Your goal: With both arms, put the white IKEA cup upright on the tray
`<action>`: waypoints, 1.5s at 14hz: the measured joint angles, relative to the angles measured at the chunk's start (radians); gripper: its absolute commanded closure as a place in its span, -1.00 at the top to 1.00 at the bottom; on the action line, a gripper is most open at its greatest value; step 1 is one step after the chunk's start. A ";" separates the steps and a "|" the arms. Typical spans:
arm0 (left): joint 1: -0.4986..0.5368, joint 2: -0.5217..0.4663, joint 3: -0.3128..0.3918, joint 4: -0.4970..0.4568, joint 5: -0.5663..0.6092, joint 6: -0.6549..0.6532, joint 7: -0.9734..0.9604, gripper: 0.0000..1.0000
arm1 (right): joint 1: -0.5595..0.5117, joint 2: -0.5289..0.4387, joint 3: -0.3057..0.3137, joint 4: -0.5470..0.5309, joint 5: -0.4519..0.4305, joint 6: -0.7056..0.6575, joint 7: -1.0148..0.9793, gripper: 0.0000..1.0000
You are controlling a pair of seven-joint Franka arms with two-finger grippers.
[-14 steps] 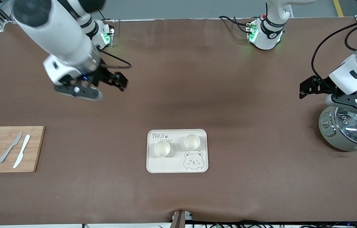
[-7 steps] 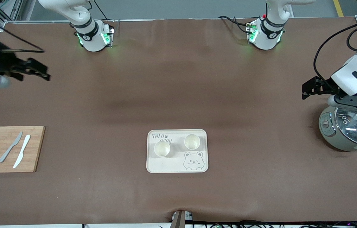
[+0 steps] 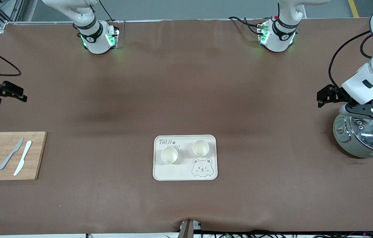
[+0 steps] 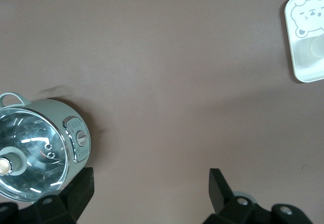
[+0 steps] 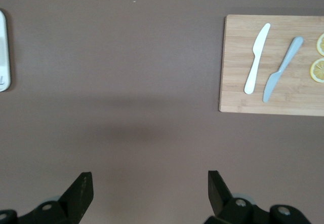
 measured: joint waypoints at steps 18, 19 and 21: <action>-0.009 0.000 -0.004 0.000 0.002 0.016 -0.001 1.00 | -0.002 -0.027 0.020 0.155 -0.020 -0.102 0.103 1.00; -0.009 0.000 -0.004 0.000 0.002 0.016 -0.002 1.00 | -0.002 -0.027 0.020 0.155 -0.020 -0.102 0.103 1.00; -0.009 0.000 -0.004 0.000 0.002 0.016 -0.002 1.00 | -0.002 -0.026 0.019 0.156 -0.020 -0.102 0.103 1.00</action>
